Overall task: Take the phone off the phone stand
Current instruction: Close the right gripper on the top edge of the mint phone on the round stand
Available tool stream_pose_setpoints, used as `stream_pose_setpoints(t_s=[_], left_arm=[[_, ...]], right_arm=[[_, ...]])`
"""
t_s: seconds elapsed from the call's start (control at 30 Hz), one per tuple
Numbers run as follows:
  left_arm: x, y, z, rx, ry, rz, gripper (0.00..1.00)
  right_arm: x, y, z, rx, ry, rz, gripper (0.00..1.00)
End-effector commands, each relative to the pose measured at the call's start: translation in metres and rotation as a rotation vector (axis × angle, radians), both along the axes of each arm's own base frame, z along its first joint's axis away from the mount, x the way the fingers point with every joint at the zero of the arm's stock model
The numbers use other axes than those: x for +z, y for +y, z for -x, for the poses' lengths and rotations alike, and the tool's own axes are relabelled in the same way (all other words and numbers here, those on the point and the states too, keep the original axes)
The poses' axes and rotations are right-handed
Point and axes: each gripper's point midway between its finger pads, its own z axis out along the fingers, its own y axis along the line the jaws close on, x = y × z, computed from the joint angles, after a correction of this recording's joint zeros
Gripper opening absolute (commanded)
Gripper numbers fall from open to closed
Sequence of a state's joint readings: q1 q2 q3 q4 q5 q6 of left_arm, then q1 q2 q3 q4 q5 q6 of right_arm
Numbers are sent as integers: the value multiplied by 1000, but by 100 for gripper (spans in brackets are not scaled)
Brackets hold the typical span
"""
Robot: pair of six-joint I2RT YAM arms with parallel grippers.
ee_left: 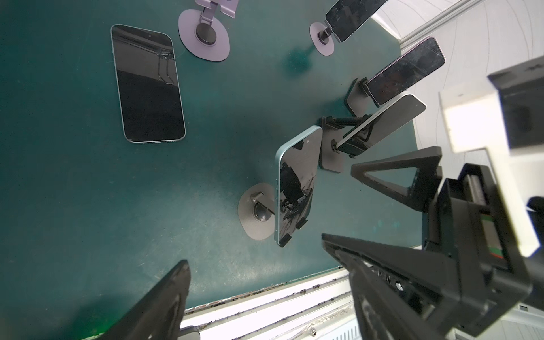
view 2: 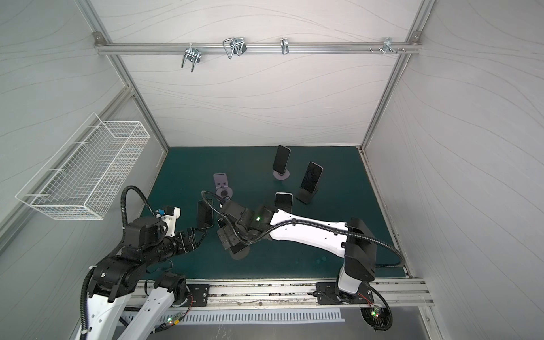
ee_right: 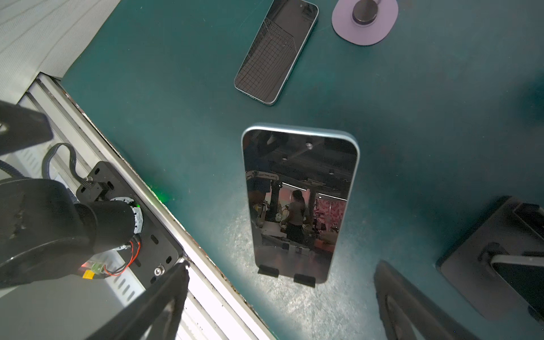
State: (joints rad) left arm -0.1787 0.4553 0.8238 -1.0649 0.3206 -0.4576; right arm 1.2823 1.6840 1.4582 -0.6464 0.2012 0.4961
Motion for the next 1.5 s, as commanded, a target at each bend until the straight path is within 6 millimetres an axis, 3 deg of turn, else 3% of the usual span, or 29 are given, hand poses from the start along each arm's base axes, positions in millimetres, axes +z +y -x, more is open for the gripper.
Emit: stream_pose_setpoints(t_s=[0.0,0.6,1.47], left_arm=[[5,-3,-5,2,-22,22,85],[2,1,-7,32,-12,25,85],[0,2,-8,45,-2,26,85]], right_arm=[[3,8,-4,10,-5,-9,99],[-24,17,-9,3,12,36,99],[-48,23,-19,-33,9,91,99]])
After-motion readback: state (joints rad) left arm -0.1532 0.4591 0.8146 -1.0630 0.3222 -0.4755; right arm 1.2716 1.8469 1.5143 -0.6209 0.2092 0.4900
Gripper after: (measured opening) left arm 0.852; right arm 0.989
